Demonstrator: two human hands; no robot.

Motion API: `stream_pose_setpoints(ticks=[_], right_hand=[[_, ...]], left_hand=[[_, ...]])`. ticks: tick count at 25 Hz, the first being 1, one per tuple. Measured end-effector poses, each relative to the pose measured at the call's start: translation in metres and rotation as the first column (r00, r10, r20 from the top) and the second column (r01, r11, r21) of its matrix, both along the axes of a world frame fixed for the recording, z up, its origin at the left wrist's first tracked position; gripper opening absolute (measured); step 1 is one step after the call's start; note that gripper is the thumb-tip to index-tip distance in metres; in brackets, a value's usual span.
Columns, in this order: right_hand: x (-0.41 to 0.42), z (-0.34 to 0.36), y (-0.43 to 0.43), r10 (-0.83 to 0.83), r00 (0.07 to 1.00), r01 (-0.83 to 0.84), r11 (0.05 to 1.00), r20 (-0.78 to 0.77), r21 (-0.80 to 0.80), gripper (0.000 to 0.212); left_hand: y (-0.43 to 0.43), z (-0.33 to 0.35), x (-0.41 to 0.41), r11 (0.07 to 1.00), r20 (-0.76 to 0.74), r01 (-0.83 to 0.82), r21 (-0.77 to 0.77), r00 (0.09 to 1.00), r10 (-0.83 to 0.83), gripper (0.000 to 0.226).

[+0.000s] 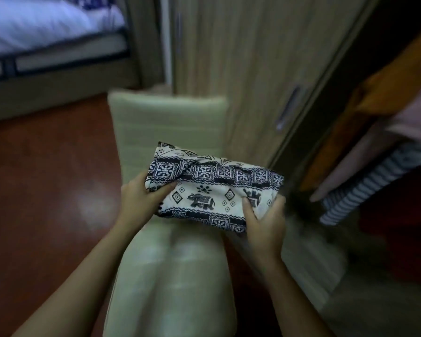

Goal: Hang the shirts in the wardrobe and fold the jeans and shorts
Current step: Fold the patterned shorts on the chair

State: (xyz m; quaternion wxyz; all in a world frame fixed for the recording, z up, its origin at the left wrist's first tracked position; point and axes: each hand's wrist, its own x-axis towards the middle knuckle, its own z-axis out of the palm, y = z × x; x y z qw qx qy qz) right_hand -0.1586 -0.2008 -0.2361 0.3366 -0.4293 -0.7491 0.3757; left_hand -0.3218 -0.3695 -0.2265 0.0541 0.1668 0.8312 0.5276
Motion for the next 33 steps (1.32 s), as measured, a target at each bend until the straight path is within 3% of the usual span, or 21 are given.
stream_pose_setpoints(ticks=[6,12,19,24,28,33], right_hand=[[0.041,0.265,0.076,-0.074,0.935,0.216,0.893,-0.346,0.394,0.051],[0.163,0.434,0.133,-0.136,0.879,0.422,0.669,-0.458,0.612,0.052],[0.300,0.556,0.177,-0.240,0.855,0.519,0.392,-0.460,0.760,0.051],[0.335,0.628,0.225,-0.408,0.858,0.449,0.298,-0.312,0.842,0.053],[0.336,0.671,0.261,-0.483,0.834,0.455,0.327,-0.267,0.828,0.062],[0.331,0.681,0.297,-0.560,0.790,0.490,0.332,-0.250,0.806,0.063]], left_hand=[[0.101,0.260,0.006,0.938,-0.322,0.221,0.269,0.938,-0.128,0.031],[0.201,0.420,0.085,0.698,-0.508,0.529,0.482,0.818,-0.269,0.021],[0.300,0.545,0.199,0.496,-0.674,0.704,0.508,0.683,-0.281,0.022],[0.362,0.608,0.240,0.471,-0.691,0.696,0.542,0.688,-0.222,0.021],[0.404,0.638,0.244,0.478,-0.643,0.668,0.571,0.725,-0.247,0.023],[0.449,0.660,0.237,0.520,-0.672,0.690,0.503,0.691,-0.265,0.028]])
